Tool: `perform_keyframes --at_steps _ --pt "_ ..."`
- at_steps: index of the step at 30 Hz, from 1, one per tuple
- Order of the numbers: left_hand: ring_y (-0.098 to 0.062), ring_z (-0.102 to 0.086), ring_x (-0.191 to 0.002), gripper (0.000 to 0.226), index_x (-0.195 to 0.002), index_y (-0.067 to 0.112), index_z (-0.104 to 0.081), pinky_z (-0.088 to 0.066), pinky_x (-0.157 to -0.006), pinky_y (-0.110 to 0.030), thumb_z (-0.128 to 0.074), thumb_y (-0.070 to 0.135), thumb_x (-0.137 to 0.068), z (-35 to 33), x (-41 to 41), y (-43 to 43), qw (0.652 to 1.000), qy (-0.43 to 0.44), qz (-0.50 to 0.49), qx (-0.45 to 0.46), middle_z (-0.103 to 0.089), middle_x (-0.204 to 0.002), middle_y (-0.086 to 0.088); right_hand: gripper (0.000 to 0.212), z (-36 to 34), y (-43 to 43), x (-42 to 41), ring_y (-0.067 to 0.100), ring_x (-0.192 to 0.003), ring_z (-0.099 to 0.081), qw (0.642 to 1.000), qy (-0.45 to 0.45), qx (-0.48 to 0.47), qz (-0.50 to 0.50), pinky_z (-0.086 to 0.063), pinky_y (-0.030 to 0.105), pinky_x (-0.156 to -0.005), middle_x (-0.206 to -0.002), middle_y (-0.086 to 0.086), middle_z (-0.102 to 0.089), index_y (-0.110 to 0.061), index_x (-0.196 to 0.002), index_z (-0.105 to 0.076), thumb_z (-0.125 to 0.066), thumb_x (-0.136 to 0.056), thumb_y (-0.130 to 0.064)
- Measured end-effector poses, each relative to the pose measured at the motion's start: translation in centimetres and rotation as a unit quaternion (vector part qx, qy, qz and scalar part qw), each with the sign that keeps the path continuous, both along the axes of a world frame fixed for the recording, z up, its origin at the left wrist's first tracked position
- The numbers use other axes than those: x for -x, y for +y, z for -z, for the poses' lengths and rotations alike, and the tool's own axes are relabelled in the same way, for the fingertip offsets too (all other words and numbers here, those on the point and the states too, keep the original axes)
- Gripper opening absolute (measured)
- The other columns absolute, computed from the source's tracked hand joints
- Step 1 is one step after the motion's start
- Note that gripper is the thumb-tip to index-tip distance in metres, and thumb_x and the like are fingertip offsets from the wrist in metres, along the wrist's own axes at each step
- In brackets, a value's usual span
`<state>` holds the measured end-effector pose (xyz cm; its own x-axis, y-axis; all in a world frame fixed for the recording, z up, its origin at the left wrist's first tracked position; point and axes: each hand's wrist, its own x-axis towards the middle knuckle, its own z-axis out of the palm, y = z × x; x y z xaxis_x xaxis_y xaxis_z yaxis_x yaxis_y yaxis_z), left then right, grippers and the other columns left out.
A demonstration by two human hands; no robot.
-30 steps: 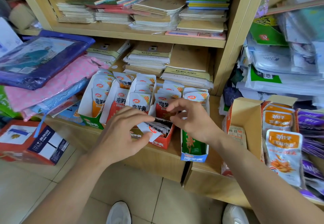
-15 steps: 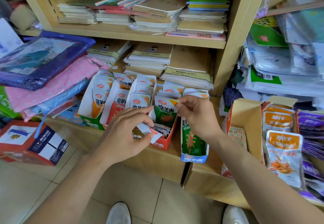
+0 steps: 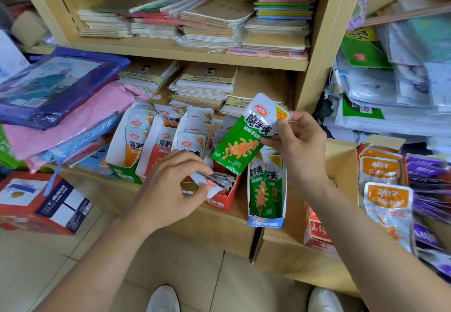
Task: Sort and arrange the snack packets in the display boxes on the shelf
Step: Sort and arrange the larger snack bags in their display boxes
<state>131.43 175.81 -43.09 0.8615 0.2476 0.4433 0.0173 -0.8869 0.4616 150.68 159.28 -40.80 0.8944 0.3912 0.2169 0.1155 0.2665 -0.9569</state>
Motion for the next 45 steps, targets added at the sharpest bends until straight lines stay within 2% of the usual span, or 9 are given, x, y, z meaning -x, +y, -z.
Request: perform_keyframes --at_steps 11,15,19,23,27,30,34,40,45 --pt "-0.008 -0.064 -0.106 0.02 -0.111 0.028 -0.074 -0.053 -0.085 -0.023 -0.069 0.018 -0.094 -0.9 0.5 -0.3 0.966 -0.08 -0.108 0.219 -0.072 -0.105 0.018 0.03 -0.9 0.4 0.2 0.018 -0.068 -0.058 0.98 0.129 -0.137 -0.063 -0.056 0.028 -0.082 -0.077 0.016 -0.04 -0.007 -0.067 -0.052 -0.06 -0.092 0.008" --pt "0.003 -0.063 -0.11 0.032 -0.125 0.021 -0.067 -0.05 -0.085 -0.012 -0.063 0.01 -0.096 -3.6 0.6 -0.6 0.933 -0.149 -0.09 0.314 -0.07 -0.117 0.011 0.024 -1.2 2.1 3.1 0.014 -0.066 -0.064 0.978 0.101 -0.113 -0.14 -0.059 0.03 -0.082 -0.064 0.005 -0.057 -0.007 -0.071 -0.059 -0.063 -0.091 0.007" --pt "-0.007 -0.071 -0.083 0.027 -0.097 0.033 -0.075 -0.055 -0.074 -0.025 -0.073 0.007 -0.089 -4.3 1.6 0.3 0.953 -0.143 -0.09 0.25 -0.077 -0.09 0.011 0.014 -1.3 3.6 5.6 0.018 -0.072 -0.069 0.977 0.064 -0.08 -0.187 -0.059 0.028 -0.076 -0.073 0.008 -0.069 -0.008 -0.079 -0.067 -0.067 -0.088 0.003" --pt "-0.013 -0.074 -0.083 0.026 -0.092 0.037 -0.073 -0.058 -0.077 -0.029 -0.073 0.011 -0.09 -3.5 3.8 3.8 0.914 -0.235 -0.216 0.252 -0.078 -0.087 0.01 0.033 -0.9 4.1 6.2 0.017 -0.099 -0.07 0.978 -0.127 0.052 -0.156 -0.059 0.033 -0.084 -0.113 -0.001 -0.073 -0.016 -0.121 -0.067 -0.072 -0.089 -0.008" --pt "0.001 -0.068 -0.071 0.013 -0.093 0.023 -0.072 -0.054 -0.073 -0.026 -0.073 0.011 -0.089 -1.4 5.6 8.6 0.849 -0.311 -0.335 0.264 -0.074 -0.083 -0.001 0.027 0.9 4.7 7.4 0.003 -0.111 -0.06 0.919 -0.3 0.197 -0.162 -0.049 0.031 -0.097 -0.118 -0.018 -0.067 -0.029 -0.112 -0.071 -0.076 -0.087 -0.02" --pt "0.007 -0.064 -0.07 0.011 -0.1 0.009 -0.074 -0.054 -0.075 -0.019 -0.071 0.005 -0.09 -0.1 6.2 10.5 0.843 -0.307 -0.373 0.239 -0.074 -0.088 -0.006 0.027 2.3 5.3 7.9 0.006 -0.118 -0.056 0.879 -0.362 0.257 -0.175 -0.042 0.022 -0.101 -0.117 -0.021 -0.064 -0.03 -0.112 -0.072 -0.076 -0.087 -0.022" --pt "-0.012 -0.072 -0.084 0.015 -0.103 0.021 -0.077 -0.058 -0.083 -0.035 -0.069 0.015 -0.091 1.1 5.7 12.3 0.851 -0.285 -0.372 0.238 -0.075 -0.089 0.012 0.03 3.1 5.6 7.6 0.005 -0.117 -0.055 0.863 -0.38 0.282 -0.175 -0.037 0.013 -0.097 -0.116 -0.019 -0.066 -0.03 -0.114 -0.072 -0.076 -0.087 -0.019" --pt "-0.024 -0.072 -0.094 0.02 -0.107 0.016 -0.079 -0.046 -0.078 -0.025 -0.069 0.014 -0.09 3.2 4.5 12.9 0.882 -0.119 -0.429 0.153 -0.078 -0.098 -0.007 0.037 2.4 4.5 7.0 -0.005 -0.116 -0.053 0.879 -0.348 0.268 -0.186 -0.035 0.004 -0.096 -0.121 -0.022 -0.063 -0.032 -0.123 -0.068 -0.075 -0.088 -0.02" --pt "-0.025 -0.073 -0.094 0.021 -0.104 0.013 -0.079 -0.055 -0.091 -0.037 -0.07 0.016 -0.084 3.7 5.1 13.0 0.885 -0.075 -0.423 0.181 -0.078 -0.096 -0.008 0.017 0.8 1.9 4.1 0.0 -0.083 -0.063 0.917 -0.301 0.25 -0.079 -0.049 0.012 -0.071 -0.096 -0.015 -0.071 -0.023 -0.105 -0.074 -0.071 -0.091 -0.014"
